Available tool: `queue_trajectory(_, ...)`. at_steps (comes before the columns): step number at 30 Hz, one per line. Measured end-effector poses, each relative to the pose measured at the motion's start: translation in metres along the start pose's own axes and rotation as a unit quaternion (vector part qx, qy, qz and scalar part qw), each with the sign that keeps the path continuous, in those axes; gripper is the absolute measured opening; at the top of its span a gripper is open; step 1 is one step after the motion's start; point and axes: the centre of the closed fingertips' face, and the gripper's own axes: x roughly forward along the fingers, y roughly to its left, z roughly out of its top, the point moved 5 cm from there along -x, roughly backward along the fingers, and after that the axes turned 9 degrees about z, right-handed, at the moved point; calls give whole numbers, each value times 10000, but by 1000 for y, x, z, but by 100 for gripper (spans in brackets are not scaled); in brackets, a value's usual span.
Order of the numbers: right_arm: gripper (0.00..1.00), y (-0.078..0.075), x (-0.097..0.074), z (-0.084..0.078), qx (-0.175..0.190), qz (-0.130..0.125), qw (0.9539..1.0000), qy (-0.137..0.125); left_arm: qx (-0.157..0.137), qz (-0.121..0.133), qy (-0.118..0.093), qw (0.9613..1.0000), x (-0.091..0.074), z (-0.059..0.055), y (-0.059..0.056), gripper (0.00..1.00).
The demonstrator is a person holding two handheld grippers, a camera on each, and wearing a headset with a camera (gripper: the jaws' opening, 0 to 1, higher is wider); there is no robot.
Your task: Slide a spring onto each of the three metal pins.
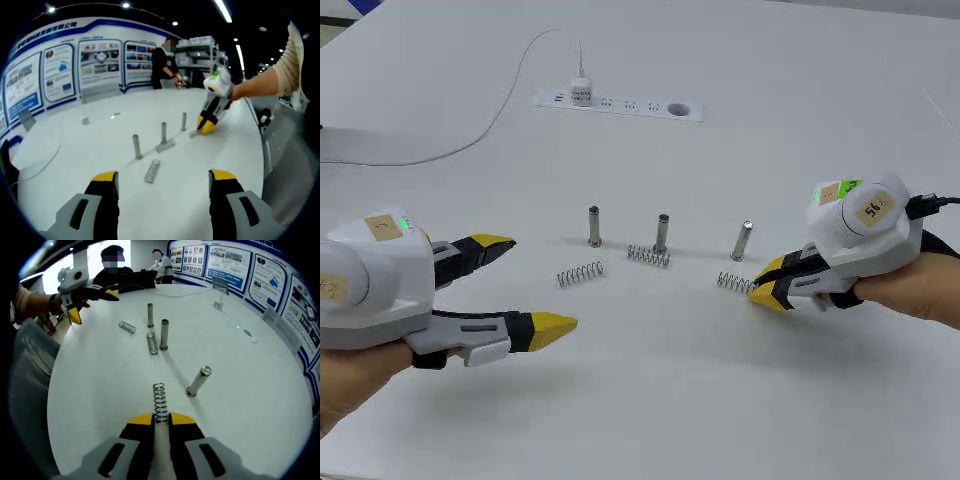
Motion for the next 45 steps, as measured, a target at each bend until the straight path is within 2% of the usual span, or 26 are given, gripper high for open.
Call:
queue_trajectory(14,11,2,1,2,79,114,9999,32,49,-184,33,9998,4,0,-11,73)
queue_trajectory(18,11,7,-2,6,63,146,9999,-7,122,-360,70,9993,9,0,-21,71)
queue_trajectory(26,11,22,-7,18,-244,245,9994,48,300,-760,60,9966,27,5,-42,67)
queue_trajectory(34,11,28,-5,22,-396,423,9983,79,530,-1102,86,9925,44,10,-63,65)
queue_trajectory(45,11,45,-1,29,-702,729,9947,157,754,-1413,151,9870,59,10,-79,60)
